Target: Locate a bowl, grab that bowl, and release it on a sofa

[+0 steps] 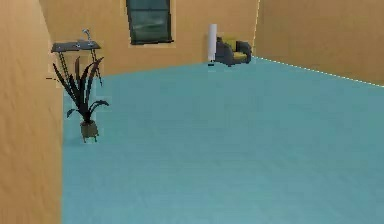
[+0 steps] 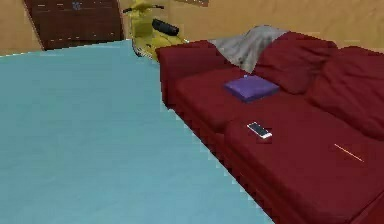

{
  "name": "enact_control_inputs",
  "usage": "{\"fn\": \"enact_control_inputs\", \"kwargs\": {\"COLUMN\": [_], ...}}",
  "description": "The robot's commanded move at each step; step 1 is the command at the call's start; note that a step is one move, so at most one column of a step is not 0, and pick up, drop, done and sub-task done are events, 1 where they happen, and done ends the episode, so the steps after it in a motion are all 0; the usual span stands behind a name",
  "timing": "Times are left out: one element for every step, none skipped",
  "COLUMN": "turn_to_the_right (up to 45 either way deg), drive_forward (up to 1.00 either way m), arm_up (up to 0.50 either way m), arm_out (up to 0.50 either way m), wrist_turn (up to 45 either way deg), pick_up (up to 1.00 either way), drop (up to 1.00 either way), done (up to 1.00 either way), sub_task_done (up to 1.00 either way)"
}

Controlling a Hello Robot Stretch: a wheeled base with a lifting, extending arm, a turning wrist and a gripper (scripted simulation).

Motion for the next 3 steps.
{"fn": "enact_control_inputs", "kwargs": {"turn_to_the_right": [45.0,12.0,0.0], "drive_forward": [0.00,0.00,0.25], "arm_up": [0.00,0.00,0.00], "arm_out": [0.00,0.00,0.00], "wrist_turn": [0.0,0.0,0.0], "pick_up": [0.00,0.00,0.00], "drop": [0.00,0.00,0.00], "done": [0.00,0.00,0.00], "sub_task_done": [0.00,0.00,0.00]}}
